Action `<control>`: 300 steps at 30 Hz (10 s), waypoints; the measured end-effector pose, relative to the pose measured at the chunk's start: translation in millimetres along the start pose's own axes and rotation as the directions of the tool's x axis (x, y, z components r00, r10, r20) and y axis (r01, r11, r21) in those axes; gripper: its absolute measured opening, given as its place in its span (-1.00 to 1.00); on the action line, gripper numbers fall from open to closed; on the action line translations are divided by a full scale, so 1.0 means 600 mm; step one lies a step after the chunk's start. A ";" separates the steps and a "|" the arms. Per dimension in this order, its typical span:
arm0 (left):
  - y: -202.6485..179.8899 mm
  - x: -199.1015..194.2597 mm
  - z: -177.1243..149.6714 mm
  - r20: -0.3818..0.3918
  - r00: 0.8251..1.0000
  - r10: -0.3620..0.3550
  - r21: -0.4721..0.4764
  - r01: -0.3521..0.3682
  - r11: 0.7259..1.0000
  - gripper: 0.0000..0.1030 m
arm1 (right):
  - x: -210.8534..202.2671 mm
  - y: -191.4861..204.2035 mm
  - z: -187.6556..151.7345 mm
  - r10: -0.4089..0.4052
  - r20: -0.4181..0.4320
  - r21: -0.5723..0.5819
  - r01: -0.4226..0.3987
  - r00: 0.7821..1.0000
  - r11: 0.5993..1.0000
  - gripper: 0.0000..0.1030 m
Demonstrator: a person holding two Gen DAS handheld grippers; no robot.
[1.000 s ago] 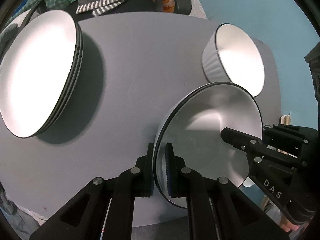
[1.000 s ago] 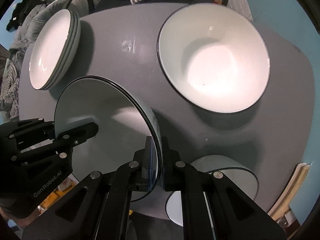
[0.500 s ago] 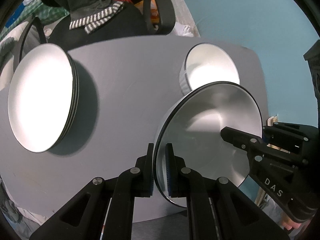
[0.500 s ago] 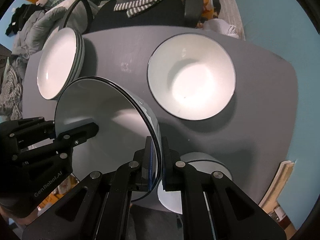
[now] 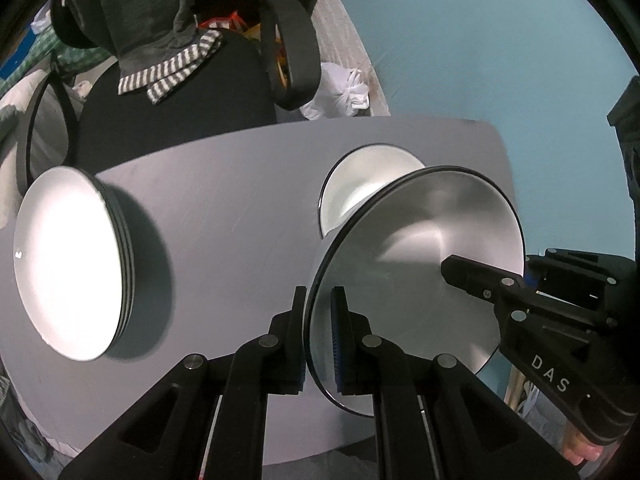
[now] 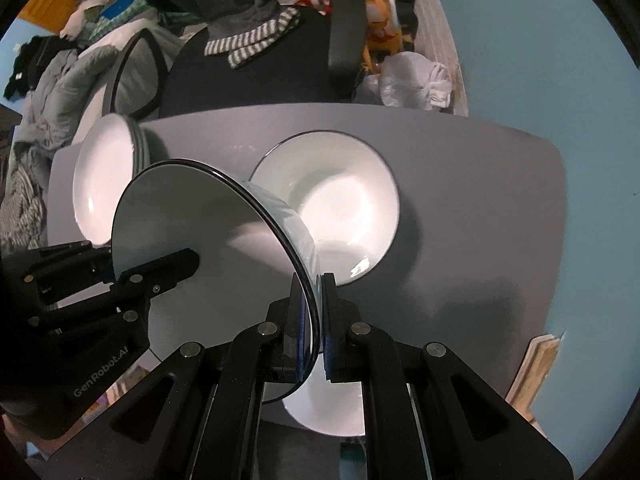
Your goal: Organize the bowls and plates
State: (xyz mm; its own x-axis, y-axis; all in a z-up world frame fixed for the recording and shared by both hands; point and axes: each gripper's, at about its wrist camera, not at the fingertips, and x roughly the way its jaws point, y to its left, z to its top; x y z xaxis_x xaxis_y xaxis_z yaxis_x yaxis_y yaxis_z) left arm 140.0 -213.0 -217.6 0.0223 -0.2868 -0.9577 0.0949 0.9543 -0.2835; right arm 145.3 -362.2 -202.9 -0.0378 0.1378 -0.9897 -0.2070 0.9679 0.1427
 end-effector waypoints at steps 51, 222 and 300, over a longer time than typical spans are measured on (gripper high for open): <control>-0.030 0.034 0.066 0.024 0.990 0.139 0.034 -0.140 0.990 -0.02 | 0.011 -0.064 0.054 -0.092 -0.057 0.028 0.094 0.994 0.995 -0.30; -0.090 0.100 -0.143 -0.152 0.987 -0.059 0.128 0.079 0.989 -0.82 | 0.008 -0.070 -0.166 -0.048 -0.030 0.221 0.054 0.998 0.974 -0.87; -0.047 0.028 0.085 -0.025 0.993 0.114 0.059 -0.112 0.992 -0.79 | -0.005 -0.060 0.048 -0.008 -0.049 0.092 0.013 0.999 0.996 -0.86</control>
State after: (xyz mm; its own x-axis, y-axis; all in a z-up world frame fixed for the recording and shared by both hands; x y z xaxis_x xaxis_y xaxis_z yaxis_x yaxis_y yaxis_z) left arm 188.4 -248.9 -223.2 0.0083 -0.1740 -0.9847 0.1508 0.9737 -0.1708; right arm 181.1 -391.4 -205.3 -0.0836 0.1195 -0.9893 -0.1163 0.9848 0.1288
